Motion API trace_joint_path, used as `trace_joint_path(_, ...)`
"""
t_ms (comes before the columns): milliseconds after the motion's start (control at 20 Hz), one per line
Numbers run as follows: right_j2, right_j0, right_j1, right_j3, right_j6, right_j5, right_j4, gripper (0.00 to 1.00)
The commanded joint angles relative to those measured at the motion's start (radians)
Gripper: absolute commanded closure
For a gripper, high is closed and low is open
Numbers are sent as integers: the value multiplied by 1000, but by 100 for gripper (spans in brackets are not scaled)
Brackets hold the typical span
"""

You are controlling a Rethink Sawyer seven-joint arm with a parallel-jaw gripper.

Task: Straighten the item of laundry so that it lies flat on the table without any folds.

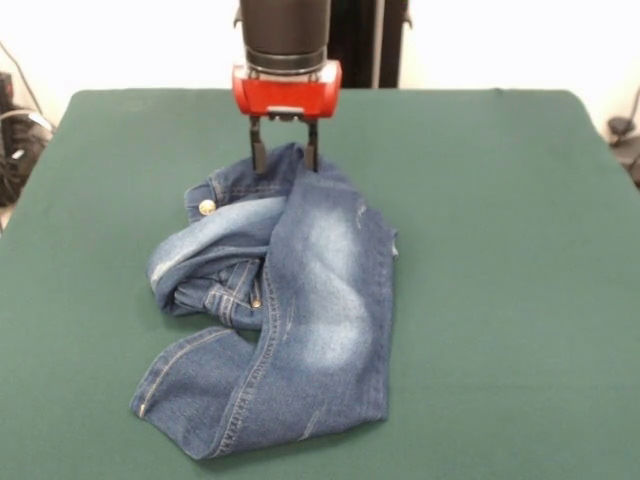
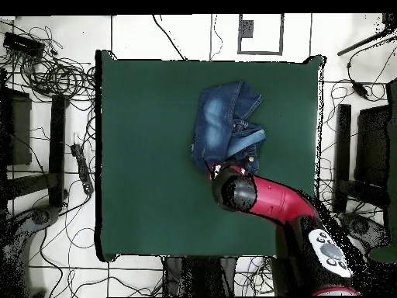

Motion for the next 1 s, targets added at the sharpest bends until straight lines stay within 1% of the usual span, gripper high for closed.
trace_joint_path(50, -33, 112, -62, -109, 229, 195, 98, 0)
trace_joint_path(200, -77, 145, -72, -133, 263, 235, 125, 0)
trace_joint_path(300, -108, 165, -64, -145, 290, 227, 142, 0)
trace_joint_path(550, -164, 189, -47, -127, 357, 155, 209, 0)
trace_joint_path(700, -192, 202, -25, -114, 398, 115, 266, 0)
trace_joint_path(1000, -209, 200, -9, -74, 434, 39, 340, 0)
